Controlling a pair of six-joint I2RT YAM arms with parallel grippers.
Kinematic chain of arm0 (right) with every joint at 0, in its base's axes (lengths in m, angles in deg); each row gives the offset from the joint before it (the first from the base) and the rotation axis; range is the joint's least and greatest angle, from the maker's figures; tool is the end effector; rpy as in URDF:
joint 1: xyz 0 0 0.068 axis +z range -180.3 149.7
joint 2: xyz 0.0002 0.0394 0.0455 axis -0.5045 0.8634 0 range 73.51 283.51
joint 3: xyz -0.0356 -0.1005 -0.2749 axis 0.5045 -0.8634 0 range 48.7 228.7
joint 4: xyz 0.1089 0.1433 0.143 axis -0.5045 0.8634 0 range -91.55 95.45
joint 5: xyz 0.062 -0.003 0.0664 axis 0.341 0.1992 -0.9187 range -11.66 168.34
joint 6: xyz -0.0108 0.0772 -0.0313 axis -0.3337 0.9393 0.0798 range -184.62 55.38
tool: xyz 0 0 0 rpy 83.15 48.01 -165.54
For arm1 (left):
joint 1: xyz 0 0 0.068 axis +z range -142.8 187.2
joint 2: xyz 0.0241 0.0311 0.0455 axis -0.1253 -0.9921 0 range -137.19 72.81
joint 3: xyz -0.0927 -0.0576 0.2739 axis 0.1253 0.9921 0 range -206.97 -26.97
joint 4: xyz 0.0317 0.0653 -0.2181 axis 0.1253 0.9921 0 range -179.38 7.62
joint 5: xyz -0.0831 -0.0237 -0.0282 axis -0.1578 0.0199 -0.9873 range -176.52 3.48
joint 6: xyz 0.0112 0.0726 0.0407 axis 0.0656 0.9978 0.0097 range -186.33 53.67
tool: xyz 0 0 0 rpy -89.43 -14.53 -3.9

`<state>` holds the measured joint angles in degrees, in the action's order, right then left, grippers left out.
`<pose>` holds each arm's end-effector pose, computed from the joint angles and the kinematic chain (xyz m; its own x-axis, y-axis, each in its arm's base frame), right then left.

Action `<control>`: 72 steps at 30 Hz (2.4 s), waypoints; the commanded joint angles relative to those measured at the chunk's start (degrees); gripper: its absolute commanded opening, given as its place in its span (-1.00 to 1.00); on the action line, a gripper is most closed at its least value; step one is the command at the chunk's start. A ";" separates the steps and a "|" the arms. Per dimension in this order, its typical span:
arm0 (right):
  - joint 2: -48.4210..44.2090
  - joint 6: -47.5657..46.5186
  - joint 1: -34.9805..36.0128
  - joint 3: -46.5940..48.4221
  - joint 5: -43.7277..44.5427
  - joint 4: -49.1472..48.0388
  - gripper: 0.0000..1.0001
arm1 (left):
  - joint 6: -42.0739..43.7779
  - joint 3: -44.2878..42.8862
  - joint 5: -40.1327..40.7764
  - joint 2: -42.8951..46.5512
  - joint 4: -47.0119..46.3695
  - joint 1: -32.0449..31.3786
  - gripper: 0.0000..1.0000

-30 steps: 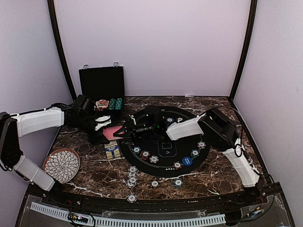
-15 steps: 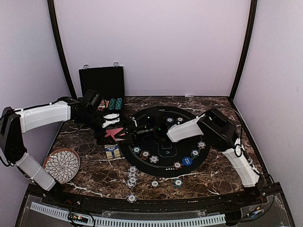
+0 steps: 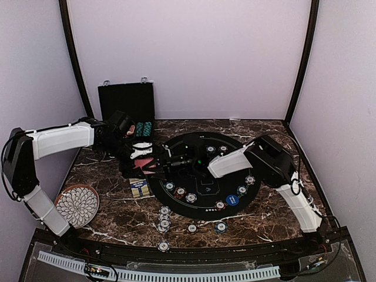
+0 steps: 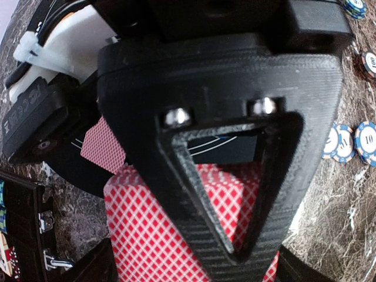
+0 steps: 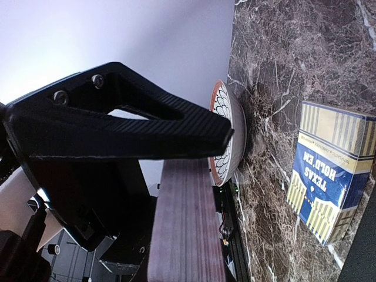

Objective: Distribute texas hold em gaming equipment

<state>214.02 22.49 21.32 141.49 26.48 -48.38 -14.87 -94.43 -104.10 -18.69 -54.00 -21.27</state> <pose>0.2943 0.4649 0.1782 -0.9716 -0.2333 -0.0383 -0.0395 0.0004 0.9992 0.2689 -0.1711 0.2449 -0.0103 0.8538 -0.5205 0.9592 0.1554 0.2361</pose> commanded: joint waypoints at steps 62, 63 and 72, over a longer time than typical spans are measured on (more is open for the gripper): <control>-7.53 -18.32 -2.56 0.77 5.45 27.09 -0.09 | -1.80 -3.37 3.61 1.50 4.42 -4.23 -0.29; -7.79 -18.72 -2.55 0.40 5.32 27.62 -0.10 | -1.80 -3.20 3.65 1.79 4.34 -4.23 -0.30; -10.70 -22.62 -3.15 -1.88 5.44 32.66 -0.12 | -2.19 -2.01 4.32 2.92 3.20 -4.19 -0.33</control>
<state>205.93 3.10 19.05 141.58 30.61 -20.53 -16.25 -96.70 -99.25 -19.70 -50.52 -25.23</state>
